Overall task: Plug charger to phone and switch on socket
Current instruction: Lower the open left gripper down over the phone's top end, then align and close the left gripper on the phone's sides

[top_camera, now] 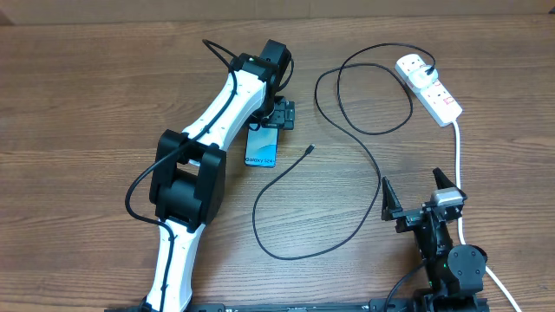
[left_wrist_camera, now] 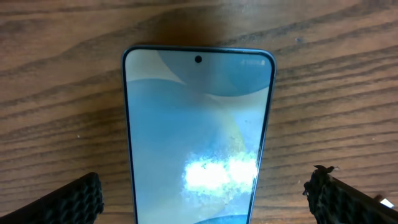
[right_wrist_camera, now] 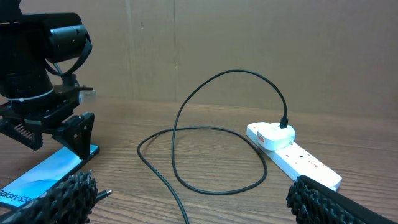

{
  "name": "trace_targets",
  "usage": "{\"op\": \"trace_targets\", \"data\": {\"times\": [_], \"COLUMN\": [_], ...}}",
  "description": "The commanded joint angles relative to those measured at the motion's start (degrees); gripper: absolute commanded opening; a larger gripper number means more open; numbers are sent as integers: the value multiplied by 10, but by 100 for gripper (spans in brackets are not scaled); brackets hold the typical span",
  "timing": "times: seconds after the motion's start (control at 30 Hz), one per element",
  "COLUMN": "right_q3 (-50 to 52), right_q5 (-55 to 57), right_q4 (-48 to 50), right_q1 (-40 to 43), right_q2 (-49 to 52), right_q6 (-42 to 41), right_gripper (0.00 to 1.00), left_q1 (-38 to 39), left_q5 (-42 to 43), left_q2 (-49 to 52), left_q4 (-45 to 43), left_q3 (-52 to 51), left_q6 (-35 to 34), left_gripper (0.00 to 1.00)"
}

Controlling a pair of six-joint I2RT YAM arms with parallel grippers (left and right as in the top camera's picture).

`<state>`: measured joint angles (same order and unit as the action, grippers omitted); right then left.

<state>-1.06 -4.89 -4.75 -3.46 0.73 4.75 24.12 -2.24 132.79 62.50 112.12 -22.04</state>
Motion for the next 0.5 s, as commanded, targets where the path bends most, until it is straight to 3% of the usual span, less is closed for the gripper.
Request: {"op": "trace_targets", "data": {"times": [0.0,0.47], "right_q3": [6,6], "right_q5": [5,5], "right_q4": [2,2], "right_q1": [-3,-3], "right_q2": [-6,-6], "right_q6": [2,2], "right_gripper": [100,100], "left_q1": [0,0], "left_q5": [-9,-9], "left_q2": [10,10], "left_q4": [-9,-26], "left_q3": [4,4], "left_q6": [12,12], "left_gripper": [100,100]}}
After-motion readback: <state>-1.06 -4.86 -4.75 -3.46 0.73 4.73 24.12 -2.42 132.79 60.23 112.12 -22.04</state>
